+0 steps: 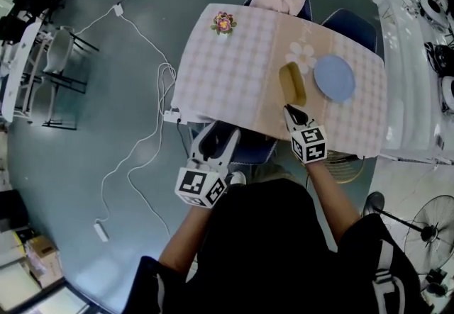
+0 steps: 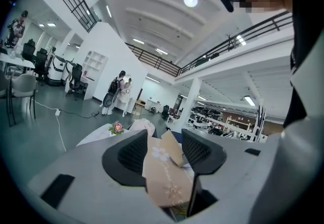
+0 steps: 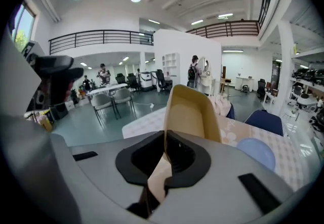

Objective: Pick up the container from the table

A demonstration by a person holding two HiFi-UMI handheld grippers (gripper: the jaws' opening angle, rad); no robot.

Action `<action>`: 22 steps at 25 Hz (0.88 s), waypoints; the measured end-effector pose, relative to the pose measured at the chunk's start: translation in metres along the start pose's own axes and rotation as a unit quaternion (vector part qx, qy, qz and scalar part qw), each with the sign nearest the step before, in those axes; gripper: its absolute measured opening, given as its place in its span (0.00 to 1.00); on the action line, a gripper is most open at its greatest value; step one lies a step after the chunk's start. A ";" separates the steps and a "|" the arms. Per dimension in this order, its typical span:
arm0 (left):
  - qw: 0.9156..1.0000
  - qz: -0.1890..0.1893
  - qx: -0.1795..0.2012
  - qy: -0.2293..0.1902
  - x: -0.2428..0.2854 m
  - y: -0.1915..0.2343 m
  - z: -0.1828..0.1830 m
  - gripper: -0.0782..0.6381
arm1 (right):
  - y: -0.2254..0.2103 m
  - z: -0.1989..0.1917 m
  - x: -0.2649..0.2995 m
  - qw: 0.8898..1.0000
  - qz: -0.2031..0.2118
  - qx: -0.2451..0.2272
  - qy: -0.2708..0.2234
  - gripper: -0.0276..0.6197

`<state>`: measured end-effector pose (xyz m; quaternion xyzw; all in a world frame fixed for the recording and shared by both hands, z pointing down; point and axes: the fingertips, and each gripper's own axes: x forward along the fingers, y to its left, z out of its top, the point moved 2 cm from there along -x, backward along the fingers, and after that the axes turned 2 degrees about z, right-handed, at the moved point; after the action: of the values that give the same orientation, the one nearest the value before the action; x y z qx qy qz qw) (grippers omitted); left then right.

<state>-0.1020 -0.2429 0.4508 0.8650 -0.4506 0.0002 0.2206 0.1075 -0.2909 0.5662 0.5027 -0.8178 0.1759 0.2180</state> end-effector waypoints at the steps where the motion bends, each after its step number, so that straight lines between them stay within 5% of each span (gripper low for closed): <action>1: 1.000 -0.002 0.002 -0.005 -0.008 -0.002 0.000 0.39 | 0.012 0.005 -0.015 1.000 0.000 -0.001 -0.013 0.06; 13: 0.999 -0.018 0.040 -0.031 -0.062 -0.032 -0.009 0.13 | 0.112 0.044 -0.131 0.993 -0.008 -0.008 -0.122 0.06; 22: 0.998 -0.014 0.053 -0.039 -0.082 -0.037 -0.008 0.13 | 0.132 0.046 -0.152 0.991 -0.019 -0.018 -0.130 0.06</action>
<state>-0.1205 -0.1572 0.4277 0.8812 -0.4457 -0.0130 0.1569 0.0413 -0.1442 0.4377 0.5325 -0.8327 0.0904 0.1221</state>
